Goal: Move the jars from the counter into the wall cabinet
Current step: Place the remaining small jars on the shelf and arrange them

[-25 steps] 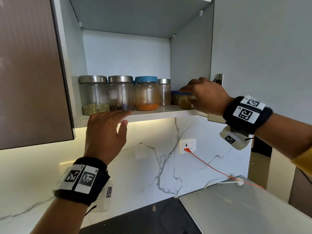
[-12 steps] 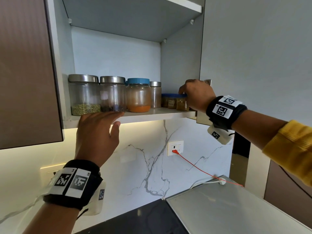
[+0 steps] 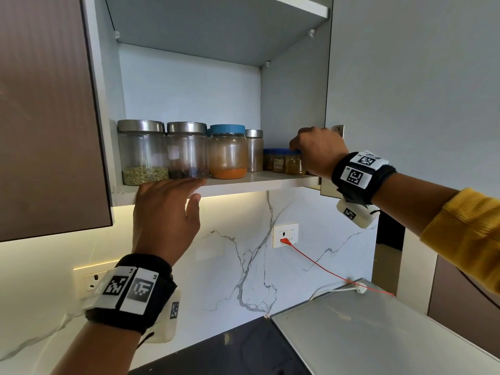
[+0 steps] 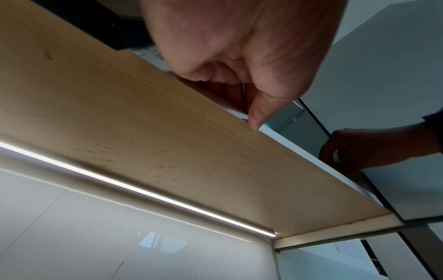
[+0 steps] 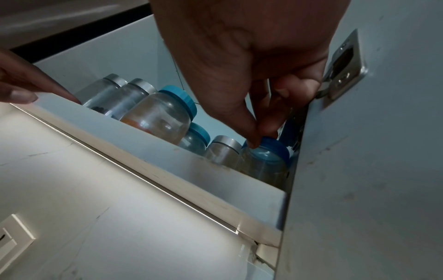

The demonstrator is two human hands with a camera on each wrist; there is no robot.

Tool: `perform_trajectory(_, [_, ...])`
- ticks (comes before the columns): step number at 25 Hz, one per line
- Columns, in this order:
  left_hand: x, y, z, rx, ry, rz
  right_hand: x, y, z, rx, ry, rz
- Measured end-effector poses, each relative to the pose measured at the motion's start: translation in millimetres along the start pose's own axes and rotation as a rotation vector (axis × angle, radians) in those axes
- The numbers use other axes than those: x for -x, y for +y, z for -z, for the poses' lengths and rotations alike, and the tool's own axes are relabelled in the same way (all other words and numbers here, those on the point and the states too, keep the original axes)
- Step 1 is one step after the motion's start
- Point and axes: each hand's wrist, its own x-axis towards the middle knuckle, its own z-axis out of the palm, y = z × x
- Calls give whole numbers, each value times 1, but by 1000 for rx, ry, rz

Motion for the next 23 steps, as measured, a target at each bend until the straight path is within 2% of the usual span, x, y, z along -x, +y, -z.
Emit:
perform_trajectory(4, [-1,2,1,-15,-8,5,1,1,1,-23,-11,4])
perform_trajectory(8, [-1,2,0,-22,-26,4,21,-6,8,-218,124,-39])
perform_trajectory(11, [0,2,0,-34,-24,4,48,-33,7,-414,230,50])
perform_trajectory(15, [4,4,0,-114,-54,-26,75,-73,-15,-616,219,121])
perform_trajectory(18, [9,1,0,-187,-96,-73,89,-97,-36,-567,202,102])
perform_trajectory(23, [13,-4,-1,-198,-105,-104,95,-128,-52,-536,311,-52])
